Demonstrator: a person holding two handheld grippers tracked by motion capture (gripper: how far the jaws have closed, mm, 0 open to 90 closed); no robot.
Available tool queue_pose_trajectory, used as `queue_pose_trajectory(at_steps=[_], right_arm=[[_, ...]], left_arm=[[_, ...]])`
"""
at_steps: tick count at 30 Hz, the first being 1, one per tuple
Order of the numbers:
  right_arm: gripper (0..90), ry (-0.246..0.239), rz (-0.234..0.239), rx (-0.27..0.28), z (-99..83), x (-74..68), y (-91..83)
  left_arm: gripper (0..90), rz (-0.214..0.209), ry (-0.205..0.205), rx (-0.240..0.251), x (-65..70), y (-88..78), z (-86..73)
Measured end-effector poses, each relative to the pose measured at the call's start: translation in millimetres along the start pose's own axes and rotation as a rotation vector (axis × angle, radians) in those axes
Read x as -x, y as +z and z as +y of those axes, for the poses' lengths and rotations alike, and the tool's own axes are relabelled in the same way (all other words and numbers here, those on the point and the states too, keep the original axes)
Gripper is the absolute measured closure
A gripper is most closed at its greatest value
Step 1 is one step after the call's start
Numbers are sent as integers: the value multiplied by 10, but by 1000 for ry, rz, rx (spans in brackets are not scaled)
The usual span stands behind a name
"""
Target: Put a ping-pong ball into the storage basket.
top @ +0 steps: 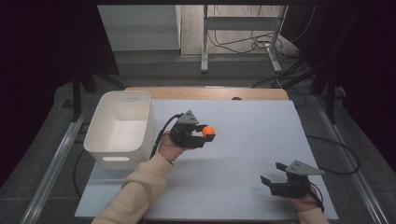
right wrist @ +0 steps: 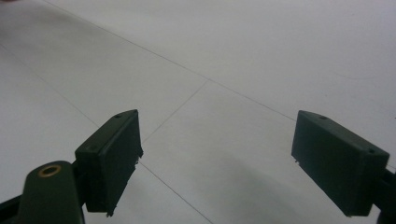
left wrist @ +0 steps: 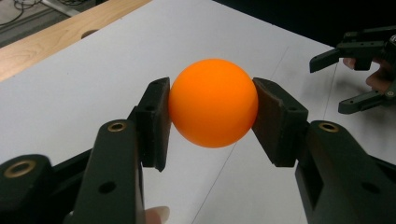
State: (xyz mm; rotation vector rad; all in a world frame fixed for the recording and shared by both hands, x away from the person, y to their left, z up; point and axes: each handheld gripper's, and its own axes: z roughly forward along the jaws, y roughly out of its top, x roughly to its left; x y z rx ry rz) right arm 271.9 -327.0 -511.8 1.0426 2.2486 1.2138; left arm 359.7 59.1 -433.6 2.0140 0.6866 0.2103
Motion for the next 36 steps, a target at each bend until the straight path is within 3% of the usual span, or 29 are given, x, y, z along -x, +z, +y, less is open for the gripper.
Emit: queue_pose_trajectory(at_steps=[21,36], right_arm=[[166,-2,1,0,1,-1,1],[166,-2,0,-2,2,-3,1]], left_arm=[[501,19,4,50,-34,-273,95],[500,27,11,75,-22,-374,133]])
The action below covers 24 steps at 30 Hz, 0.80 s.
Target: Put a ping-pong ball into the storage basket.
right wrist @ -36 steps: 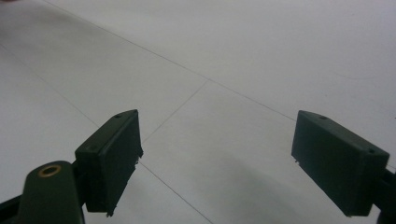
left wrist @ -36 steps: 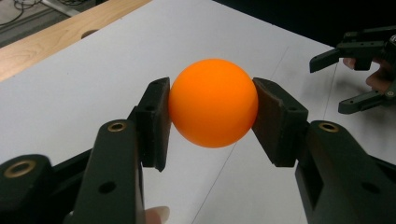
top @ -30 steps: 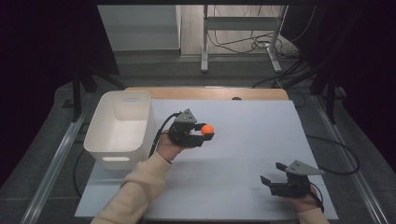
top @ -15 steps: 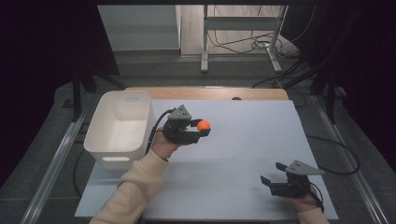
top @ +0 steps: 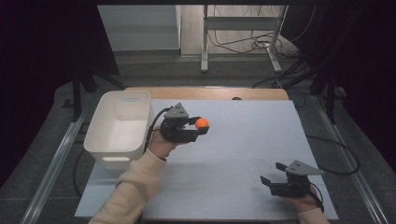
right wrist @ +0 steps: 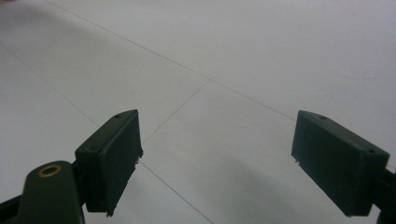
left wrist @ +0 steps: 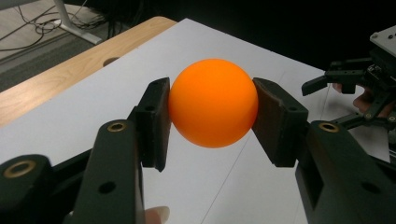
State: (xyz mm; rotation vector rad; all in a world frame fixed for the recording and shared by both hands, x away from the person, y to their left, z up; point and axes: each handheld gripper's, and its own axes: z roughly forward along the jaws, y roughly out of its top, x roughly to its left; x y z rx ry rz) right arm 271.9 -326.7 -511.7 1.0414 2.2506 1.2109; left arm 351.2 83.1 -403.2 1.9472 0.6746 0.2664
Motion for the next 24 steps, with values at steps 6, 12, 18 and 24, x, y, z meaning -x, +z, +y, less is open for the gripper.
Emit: queue_pose_trajectory(at_steps=[6,12,18,24], right_arm=[[166,0,0,0,0,0,0],[166,0,0,0,0,0,-1],[166,-1,0,-1,-1,1,-2],[166,-1,0,0,-1,2,-5]], left_arm=[[501,8,0,15,-10,-59,18],[501,16,0,30,-24,-120,34],[501,23,-3,37,-45,-160,40],[500,35,-5,52,-67,-232,53]])
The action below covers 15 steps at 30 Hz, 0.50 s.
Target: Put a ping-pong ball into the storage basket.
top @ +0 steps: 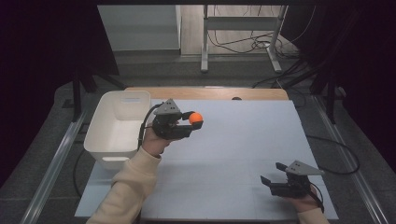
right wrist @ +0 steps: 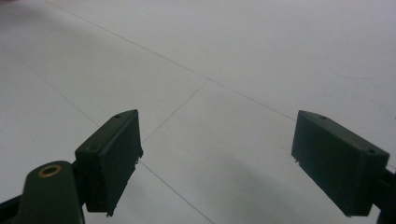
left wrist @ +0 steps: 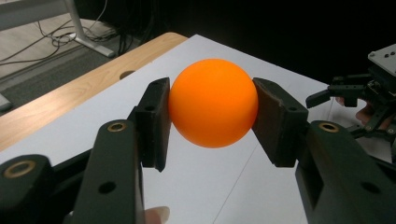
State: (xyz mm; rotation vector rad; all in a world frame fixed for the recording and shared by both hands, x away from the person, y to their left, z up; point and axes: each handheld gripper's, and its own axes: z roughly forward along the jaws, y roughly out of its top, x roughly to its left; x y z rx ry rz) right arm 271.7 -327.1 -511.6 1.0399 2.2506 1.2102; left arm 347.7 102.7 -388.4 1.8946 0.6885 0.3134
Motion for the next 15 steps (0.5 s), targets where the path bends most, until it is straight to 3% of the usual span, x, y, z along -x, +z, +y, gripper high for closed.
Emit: queue_pose_trajectory(at_steps=[15], right_arm=[[166,-1,-1,0,0,-1,-1]], left_arm=[[501,28,-12,32,-65,-138,20]])
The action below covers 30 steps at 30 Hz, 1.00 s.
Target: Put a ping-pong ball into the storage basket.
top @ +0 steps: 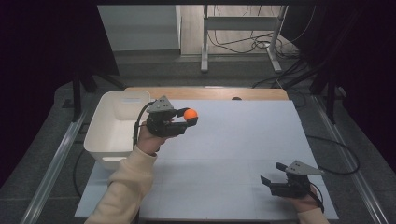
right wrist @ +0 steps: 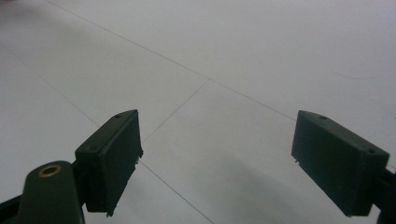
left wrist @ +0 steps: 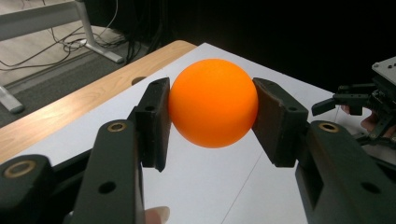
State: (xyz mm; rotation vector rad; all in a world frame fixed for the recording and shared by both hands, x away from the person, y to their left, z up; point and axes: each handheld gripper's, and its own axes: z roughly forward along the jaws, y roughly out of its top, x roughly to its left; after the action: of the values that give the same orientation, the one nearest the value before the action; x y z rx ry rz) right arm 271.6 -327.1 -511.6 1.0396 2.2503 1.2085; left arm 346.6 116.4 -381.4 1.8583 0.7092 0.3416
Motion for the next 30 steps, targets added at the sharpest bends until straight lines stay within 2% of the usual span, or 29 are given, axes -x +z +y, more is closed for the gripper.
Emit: queue_pose_trajectory(at_steps=[30], right_arm=[[166,0,-1,2,0,-2,-3]], left_arm=[[501,68,-32,55,-178,-311,20]])
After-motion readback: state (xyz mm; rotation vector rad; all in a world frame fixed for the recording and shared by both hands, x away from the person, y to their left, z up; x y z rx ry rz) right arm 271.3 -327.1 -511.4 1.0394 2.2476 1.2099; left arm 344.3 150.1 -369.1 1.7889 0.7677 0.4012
